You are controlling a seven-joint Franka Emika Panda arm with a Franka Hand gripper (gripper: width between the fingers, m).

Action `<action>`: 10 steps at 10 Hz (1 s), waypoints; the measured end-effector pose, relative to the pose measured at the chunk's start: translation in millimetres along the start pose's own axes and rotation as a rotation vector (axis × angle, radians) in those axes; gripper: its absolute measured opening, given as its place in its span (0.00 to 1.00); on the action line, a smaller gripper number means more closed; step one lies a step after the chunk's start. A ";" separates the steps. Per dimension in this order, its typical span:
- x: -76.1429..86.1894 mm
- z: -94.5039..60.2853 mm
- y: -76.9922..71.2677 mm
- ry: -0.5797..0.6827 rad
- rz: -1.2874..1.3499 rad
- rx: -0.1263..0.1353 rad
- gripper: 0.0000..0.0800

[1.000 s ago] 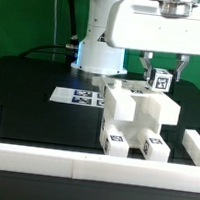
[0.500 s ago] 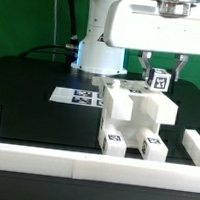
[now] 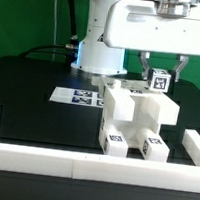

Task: Assemble chair

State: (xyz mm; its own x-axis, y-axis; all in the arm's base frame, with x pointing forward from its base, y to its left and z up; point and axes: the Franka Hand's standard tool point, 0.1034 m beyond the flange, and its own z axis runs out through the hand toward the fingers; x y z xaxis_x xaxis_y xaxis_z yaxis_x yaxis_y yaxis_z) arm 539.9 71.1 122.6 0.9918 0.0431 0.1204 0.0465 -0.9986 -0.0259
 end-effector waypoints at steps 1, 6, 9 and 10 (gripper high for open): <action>-0.1 0.1 -0.1 0.000 0.077 0.000 0.36; -0.4 0.5 -1.3 -0.002 0.419 0.005 0.36; -0.7 0.8 -3.2 -0.005 0.619 0.016 0.36; -0.7 0.8 -3.2 -0.006 0.650 0.016 0.36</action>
Offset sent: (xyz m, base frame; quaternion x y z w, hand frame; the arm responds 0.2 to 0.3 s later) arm 0.0000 0.0000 0.0000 0.0000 0.0000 0.1938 0.9810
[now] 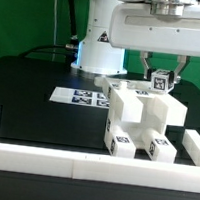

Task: Assemble chair

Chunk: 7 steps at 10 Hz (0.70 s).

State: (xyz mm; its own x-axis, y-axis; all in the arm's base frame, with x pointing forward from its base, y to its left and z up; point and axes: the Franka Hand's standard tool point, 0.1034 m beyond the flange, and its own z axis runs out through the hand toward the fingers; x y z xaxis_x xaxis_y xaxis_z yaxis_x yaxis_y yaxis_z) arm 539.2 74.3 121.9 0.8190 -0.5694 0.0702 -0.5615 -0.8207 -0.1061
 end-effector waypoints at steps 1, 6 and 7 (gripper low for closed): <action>-0.6 0.1 -0.5 -0.003 0.079 0.004 0.36; -3.1 0.6 -3.0 -0.013 0.341 0.014 0.36; -3.1 0.6 -3.0 -0.013 0.337 0.014 0.36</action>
Offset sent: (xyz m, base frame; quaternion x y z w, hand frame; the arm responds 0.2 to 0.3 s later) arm 0.0000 0.0000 0.0000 0.0000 0.0000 0.1938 0.9810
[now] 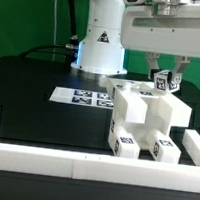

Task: Assemble chair

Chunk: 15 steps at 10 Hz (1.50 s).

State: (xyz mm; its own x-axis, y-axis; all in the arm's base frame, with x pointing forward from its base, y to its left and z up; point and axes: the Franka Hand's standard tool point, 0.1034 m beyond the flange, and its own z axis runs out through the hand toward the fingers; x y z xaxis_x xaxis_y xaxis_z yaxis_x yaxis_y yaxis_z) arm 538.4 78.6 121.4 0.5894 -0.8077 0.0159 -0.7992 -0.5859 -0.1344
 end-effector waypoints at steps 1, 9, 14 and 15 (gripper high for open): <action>-0.4 0.2 0.1 0.000 -0.027 -0.003 0.57; -9.9 1.1 -7.7 -0.002 -0.647 0.001 0.81; -10.8 1.6 -7.5 -0.003 -0.921 0.000 0.81; -10.4 1.6 -7.3 -0.001 -1.007 -0.005 0.81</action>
Offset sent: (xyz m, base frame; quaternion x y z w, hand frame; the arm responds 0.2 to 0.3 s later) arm 0.0059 0.0120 0.0015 -0.0008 -0.0024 -0.1294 0.9916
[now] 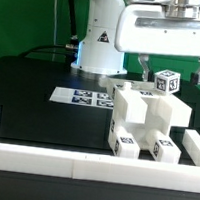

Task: Assemble chair

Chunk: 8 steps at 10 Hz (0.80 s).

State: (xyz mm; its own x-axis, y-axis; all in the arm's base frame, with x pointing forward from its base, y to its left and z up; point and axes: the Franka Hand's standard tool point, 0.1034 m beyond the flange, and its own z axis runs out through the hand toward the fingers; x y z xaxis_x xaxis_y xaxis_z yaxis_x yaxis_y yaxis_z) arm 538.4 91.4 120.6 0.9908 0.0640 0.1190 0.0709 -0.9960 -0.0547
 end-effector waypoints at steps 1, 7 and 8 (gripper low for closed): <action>0.1 0.0 0.8 0.000 -0.074 -0.003 0.81; 0.4 -0.2 4.8 -0.001 -0.233 -0.006 0.45; 0.5 -0.3 4.8 -0.001 -0.233 -0.006 0.45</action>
Offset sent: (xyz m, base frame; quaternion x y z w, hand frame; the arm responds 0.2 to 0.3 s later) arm -0.0004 -0.0008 0.0007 0.0005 -0.0007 -0.1292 0.9916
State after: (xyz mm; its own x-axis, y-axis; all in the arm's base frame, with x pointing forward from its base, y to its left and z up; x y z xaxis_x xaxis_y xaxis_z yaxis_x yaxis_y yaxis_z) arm 539.2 86.6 120.7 0.9477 0.2926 0.1272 0.2974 -0.9545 -0.0203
